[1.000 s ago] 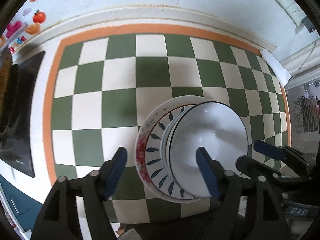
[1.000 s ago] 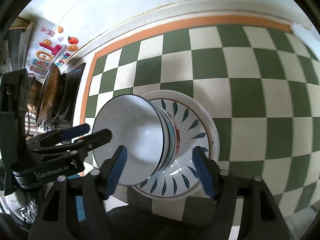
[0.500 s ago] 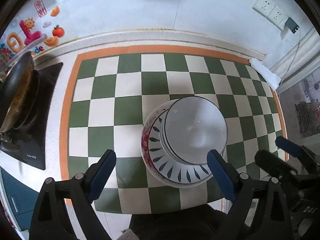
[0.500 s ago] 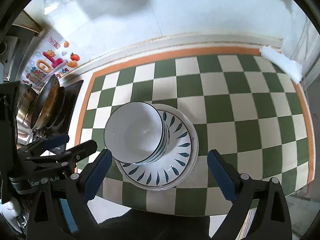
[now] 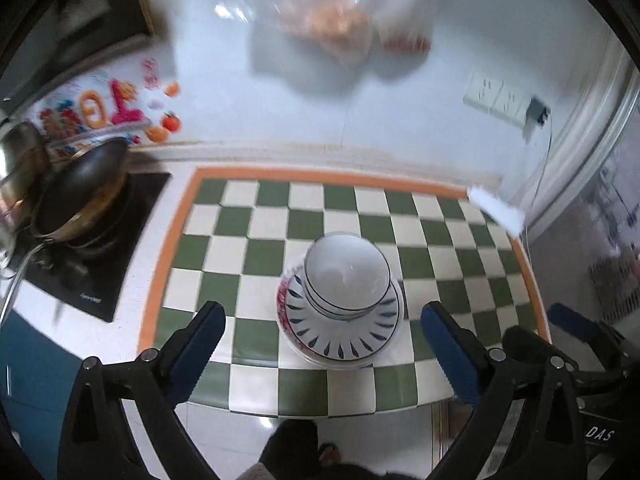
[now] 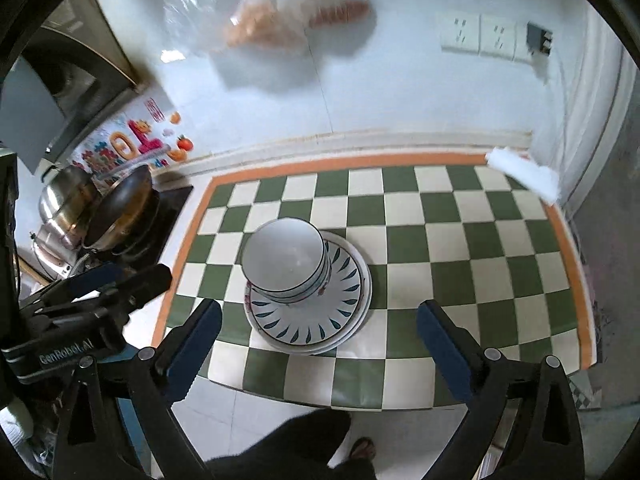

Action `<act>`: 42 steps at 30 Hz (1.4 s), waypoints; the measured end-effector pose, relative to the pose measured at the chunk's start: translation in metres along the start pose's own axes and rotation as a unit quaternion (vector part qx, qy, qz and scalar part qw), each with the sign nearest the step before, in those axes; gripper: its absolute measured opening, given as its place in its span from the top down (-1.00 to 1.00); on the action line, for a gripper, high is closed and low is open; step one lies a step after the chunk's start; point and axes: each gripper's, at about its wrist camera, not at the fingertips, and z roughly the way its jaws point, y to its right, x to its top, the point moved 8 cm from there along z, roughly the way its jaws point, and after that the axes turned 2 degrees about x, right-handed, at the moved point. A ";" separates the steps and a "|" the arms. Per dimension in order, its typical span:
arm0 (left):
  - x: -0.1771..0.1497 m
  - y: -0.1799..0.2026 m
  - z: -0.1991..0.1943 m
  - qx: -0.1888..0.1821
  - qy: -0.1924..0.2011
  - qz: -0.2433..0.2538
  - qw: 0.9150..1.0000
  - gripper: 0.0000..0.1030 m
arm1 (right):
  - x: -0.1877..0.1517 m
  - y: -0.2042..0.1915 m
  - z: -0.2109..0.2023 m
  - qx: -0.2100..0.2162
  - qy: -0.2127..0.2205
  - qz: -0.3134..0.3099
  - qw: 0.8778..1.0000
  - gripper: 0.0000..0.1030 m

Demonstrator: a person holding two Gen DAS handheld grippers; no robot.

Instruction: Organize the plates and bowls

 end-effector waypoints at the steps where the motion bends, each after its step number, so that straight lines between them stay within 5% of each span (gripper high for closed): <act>1: -0.002 0.000 -0.011 0.004 0.009 -0.003 1.000 -0.99 | -0.002 -0.001 -0.009 -0.001 0.007 -0.003 1.000 -0.95; 10: -0.041 -0.006 -0.081 0.049 0.037 0.003 0.998 -0.99 | -0.038 -0.014 -0.088 -0.001 0.047 -0.020 0.999 -0.96; 24: -0.098 -0.026 -0.154 0.054 0.054 0.015 0.997 -0.99 | -0.096 -0.053 -0.173 -0.029 0.091 -0.028 0.995 -0.96; 42: -0.137 -0.064 -0.201 0.058 0.063 0.023 0.996 -0.99 | -0.146 -0.104 -0.224 -0.049 0.108 -0.028 0.993 -0.97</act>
